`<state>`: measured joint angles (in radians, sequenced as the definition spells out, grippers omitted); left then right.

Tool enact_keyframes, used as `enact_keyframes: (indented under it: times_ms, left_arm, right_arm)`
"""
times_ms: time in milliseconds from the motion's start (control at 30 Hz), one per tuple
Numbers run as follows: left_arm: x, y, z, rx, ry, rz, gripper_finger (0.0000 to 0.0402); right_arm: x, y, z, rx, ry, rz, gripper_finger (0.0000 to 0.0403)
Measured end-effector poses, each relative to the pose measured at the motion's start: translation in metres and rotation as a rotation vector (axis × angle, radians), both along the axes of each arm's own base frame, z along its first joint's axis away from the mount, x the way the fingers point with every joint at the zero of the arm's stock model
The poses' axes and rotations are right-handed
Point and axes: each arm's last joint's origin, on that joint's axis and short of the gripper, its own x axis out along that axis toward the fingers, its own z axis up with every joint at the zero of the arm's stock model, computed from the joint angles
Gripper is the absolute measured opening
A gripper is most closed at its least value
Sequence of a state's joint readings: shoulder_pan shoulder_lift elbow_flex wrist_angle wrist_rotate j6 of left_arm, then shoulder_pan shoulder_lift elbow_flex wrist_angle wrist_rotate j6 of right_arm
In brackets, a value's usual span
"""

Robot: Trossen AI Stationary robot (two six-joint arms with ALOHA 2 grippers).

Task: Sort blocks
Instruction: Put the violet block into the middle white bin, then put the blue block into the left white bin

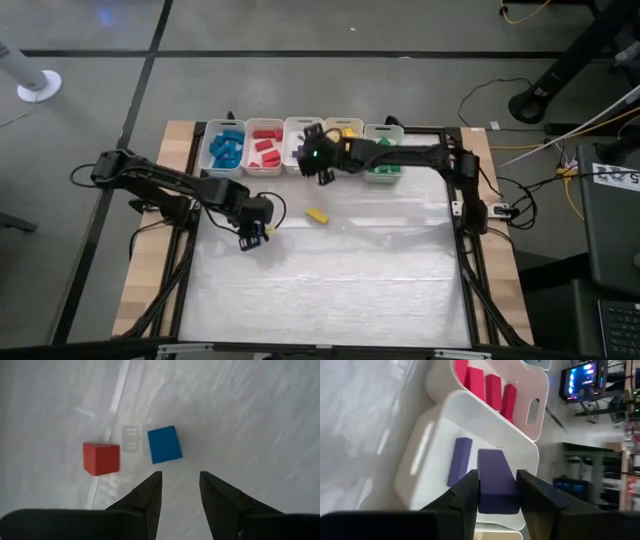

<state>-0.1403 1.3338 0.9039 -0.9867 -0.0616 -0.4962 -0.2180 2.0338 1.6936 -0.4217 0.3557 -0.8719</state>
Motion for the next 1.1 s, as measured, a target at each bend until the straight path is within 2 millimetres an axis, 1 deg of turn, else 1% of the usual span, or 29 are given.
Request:
enact_keyframes:
  times_ms: [167, 233, 333, 500, 633, 800, 933, 1100]
  left_arm:
    - [-0.001, -0.009, 0.0, -0.005, -0.003, -0.008, 0.012]
    - [-0.002, -0.011, 0.0, -0.005, -0.003, -0.018, 0.012]
    - [-0.002, -0.015, 0.0, -0.005, -0.005, -0.035, 0.012]
    - [-0.003, -0.018, 0.0, 0.043, -0.015, -0.074, 0.012]
    - [-0.005, -0.02, -0.01, 0.138, -0.027, -0.161, 0.0122]
    - [-0.009, -0.02, -0.024, 0.169, -0.017, -0.256, 0.0152]
    - [-0.011, -0.019, -0.03, 0.179, -0.004, -0.306, 0.0178]
    - [-0.009, -0.02, -0.039, 0.208, -0.051, -0.439, 0.0197]
  right_arm:
    - [-0.007, -0.03, 0.0, 0.088, -0.035, 0.016, 0.0143]
    - [-0.009, -0.037, 0.0, 0.118, -0.047, 0.017, 0.0145]
    - [-0.011, -0.042, 0.0, 0.154, -0.068, -0.011, 0.0146]
    - [-0.01, -0.041, 0.0, 0.159, -0.072, -0.014, 0.0147]
    - [-0.009, -0.037, 0.0, 0.16, -0.071, -0.006, 0.0147]
    - [-0.008, -0.034, 0.0, 0.161, -0.069, 0.001, 0.0147]
    - [-0.009, -0.035, 0.0, 0.161, -0.07, -0.001, 0.0147]
    - [-0.009, -0.035, 0.0, 0.161, -0.07, -0.001, 0.0147]
